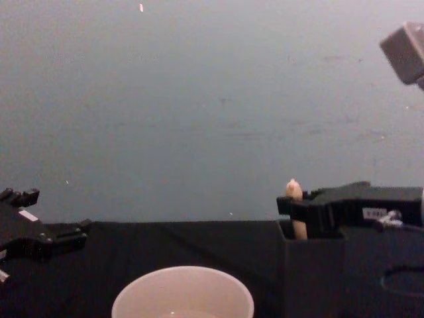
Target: Pick up the stirring spoon with one hand, stir inside the cup, then place it back in its original position.
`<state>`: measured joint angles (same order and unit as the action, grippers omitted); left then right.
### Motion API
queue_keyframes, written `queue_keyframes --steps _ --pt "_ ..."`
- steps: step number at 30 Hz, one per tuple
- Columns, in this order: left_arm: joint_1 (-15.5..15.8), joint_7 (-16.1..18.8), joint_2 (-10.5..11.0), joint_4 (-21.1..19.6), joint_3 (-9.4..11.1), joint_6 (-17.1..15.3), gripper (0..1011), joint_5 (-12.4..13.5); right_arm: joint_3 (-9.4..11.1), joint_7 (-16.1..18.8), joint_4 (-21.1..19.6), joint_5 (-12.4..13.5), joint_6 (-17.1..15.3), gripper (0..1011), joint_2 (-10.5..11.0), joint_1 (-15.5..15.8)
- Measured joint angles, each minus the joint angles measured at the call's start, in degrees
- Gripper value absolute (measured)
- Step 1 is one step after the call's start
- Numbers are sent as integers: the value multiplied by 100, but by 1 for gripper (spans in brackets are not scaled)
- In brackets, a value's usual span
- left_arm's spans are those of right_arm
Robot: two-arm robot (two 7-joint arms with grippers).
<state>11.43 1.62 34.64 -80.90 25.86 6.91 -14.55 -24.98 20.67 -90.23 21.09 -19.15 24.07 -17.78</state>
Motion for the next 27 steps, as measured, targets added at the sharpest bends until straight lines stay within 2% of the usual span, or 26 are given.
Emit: queue_keyframes --steps 7,14,23,27 --pt "0 0 0 0 0 0 1001 1 191 -29 -308 71 175 215 63 142" --pt "0 0 0 0 0 0 1001 0 446 -42 -694 258 381 215 124 292" --pt "0 0 0 0 0 0 1001 0 636 -140 -942 470 565 215 90 337" --pt "0 0 0 0 0 0 1001 0 685 -173 -983 555 758 215 27 338"
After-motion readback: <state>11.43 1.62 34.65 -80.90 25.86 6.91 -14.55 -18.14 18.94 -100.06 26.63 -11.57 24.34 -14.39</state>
